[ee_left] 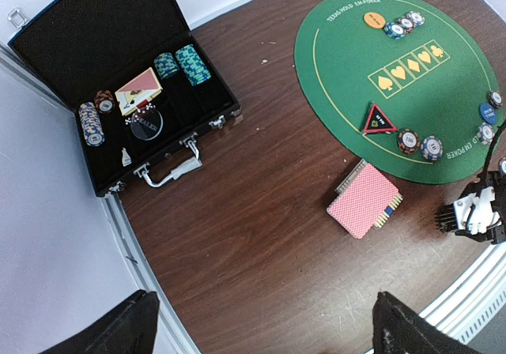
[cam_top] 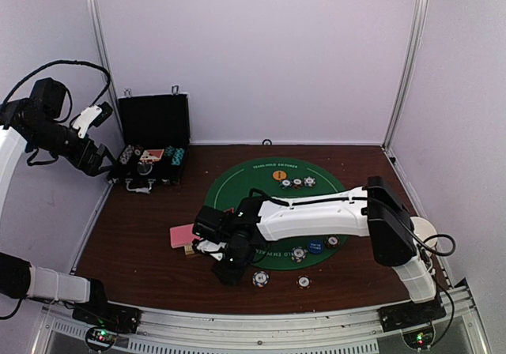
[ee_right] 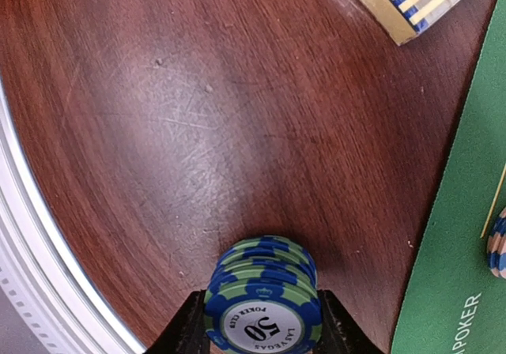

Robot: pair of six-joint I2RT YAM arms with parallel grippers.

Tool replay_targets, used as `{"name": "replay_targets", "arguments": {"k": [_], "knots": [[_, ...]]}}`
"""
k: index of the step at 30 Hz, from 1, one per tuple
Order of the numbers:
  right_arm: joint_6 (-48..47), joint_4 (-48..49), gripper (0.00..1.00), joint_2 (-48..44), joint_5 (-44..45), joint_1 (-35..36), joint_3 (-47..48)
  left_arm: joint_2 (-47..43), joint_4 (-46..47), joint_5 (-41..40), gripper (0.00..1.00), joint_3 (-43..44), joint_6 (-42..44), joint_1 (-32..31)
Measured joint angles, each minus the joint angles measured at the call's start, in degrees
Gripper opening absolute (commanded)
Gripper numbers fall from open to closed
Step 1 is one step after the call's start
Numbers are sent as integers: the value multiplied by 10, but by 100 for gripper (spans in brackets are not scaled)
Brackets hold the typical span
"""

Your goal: Distribute texas hold em gaming equipment

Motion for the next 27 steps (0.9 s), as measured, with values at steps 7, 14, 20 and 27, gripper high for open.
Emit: {"name": "replay_targets", "arguments": {"k": [7, 14, 20, 27], "knots": [[0, -6, 30, 0, 0, 0, 8, 0, 0, 0, 97, 0, 0, 0], [0, -11, 18, 0, 0, 0, 8, 0, 0, 0, 97, 0, 0, 0], [0, -20, 14, -2, 16, 1, 19, 0, 0, 0, 98, 1, 0, 0], [7, -25, 12, -47, 33, -9, 4, -1, -1, 0, 97, 9, 0, 0]]}}
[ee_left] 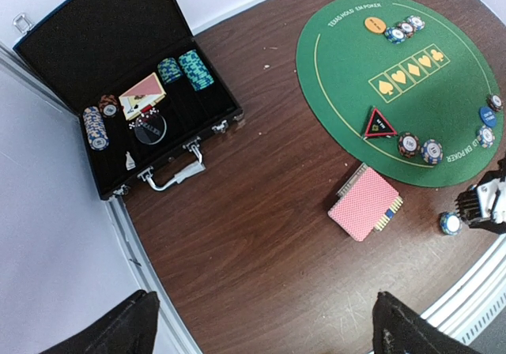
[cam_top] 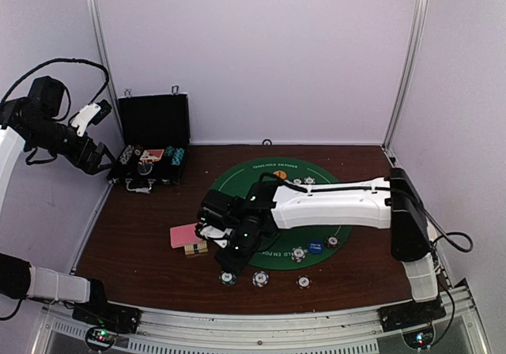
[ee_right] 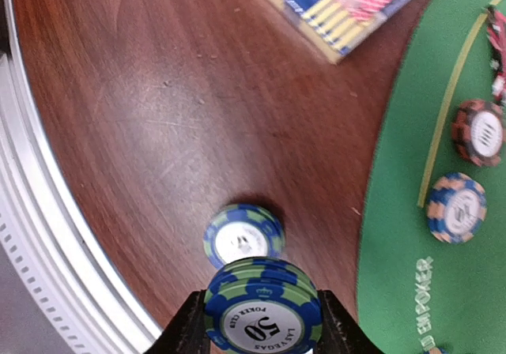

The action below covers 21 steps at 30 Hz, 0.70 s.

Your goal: Distribute texas hold em gaming equipment

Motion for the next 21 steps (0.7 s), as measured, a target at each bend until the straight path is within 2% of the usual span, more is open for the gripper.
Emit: {"name": "replay_targets", "arguments": {"k": [5, 11, 21], "knots": [[15, 23, 12, -59, 2, -35, -69, 0, 0, 0, 98, 1, 0, 0], [26, 38, 10, -67, 9, -70, -132, 0, -1, 0, 98, 1, 0, 0], [28, 64, 8, -45, 10, -88, -144, 0, -2, 0, 98, 3, 0, 0]]}}
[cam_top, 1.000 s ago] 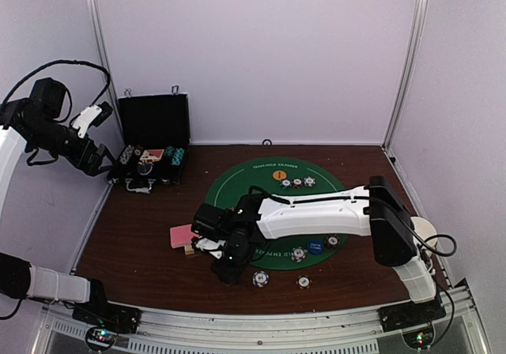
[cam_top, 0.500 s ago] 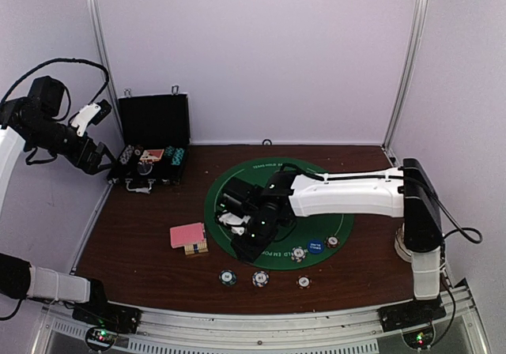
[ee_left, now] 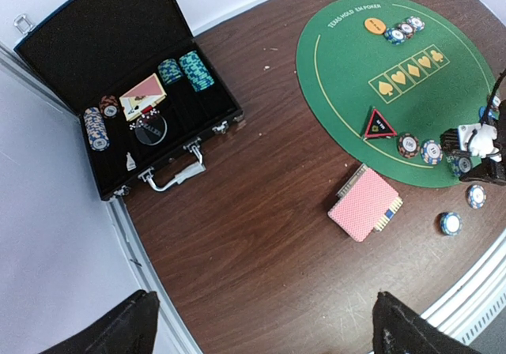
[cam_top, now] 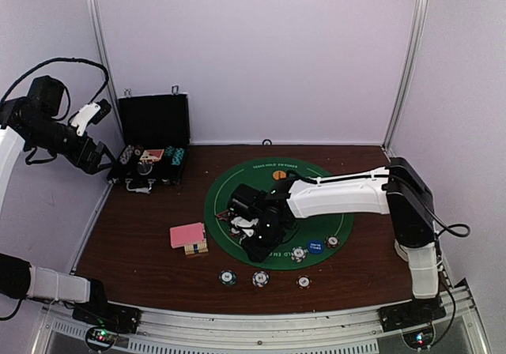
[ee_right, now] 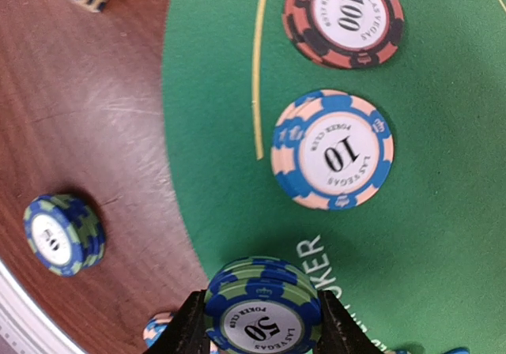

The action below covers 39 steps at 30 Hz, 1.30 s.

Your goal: Distribute texas hold em gaming equipment

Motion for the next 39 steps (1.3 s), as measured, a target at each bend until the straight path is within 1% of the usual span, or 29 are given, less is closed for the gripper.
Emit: {"name": "replay_targets", "arguments": {"k": [9, 17, 20, 24, 31, 32, 34, 38, 39], "knots": [[0, 6, 6, 32, 4, -11, 14, 0, 0, 0, 97, 3, 0, 0], [0, -16, 7, 48, 9, -12, 38, 1, 0, 0, 98, 4, 0, 0], [0, -26, 14, 54, 9, -12, 48, 1, 0, 1, 98, 4, 0, 0], [0, -36, 20, 59, 9, -12, 59, 1, 0, 0, 98, 4, 0, 0], [0, -40, 24, 62, 8, -12, 63, 1, 0, 1, 97, 4, 0, 0], [1, -40, 27, 62, 8, -12, 63, 1, 0, 1, 98, 4, 0, 0], [4, -41, 38, 63, 8, -12, 64, 1, 0, 1, 98, 4, 0, 0], [12, -43, 51, 65, 8, -12, 70, 1, 0, 1, 98, 4, 0, 0], [12, -41, 53, 65, 8, -12, 70, 1, 0, 1, 98, 4, 0, 0]]}}
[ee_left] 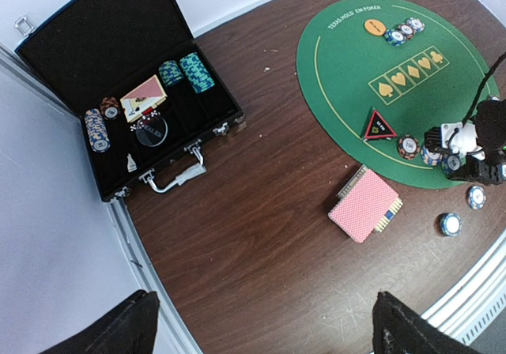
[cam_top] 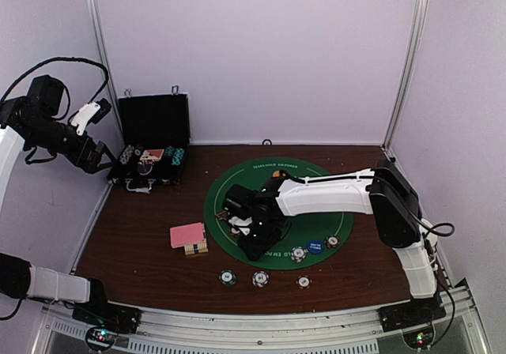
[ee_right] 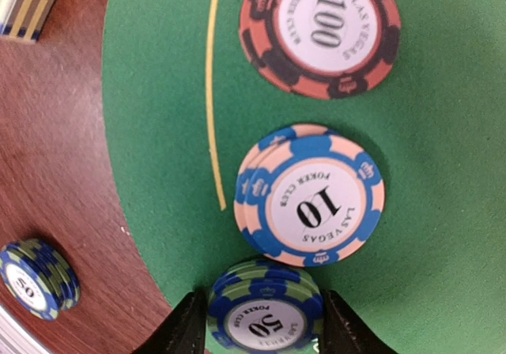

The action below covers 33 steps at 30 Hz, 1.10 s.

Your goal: Distribute texas hold em gaming equipment

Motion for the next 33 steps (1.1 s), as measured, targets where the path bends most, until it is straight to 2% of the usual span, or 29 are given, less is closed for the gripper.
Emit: {"name": "replay_targets", "arguments": {"k": [4, 9, 15, 21, 28, 33], "knots": [[6, 19, 56, 0, 1, 0, 0, 0, 0, 0, 98, 0, 0, 0], [5, 36, 57, -3, 7, 0, 0, 0, 0, 0, 98, 0, 0, 0], [2, 35, 61, -50, 18, 8, -2, 0, 0, 0, 98, 1, 0, 0], [-8, 36, 68, -97, 21, 53, -1, 0, 0, 0, 98, 2, 0, 0], [-30, 35, 71, -59, -10, 112, 15, 0, 0, 0, 97, 3, 0, 0], [-47, 31, 72, -9, -22, 122, 37, 0, -3, 0, 98, 3, 1, 0]]}}
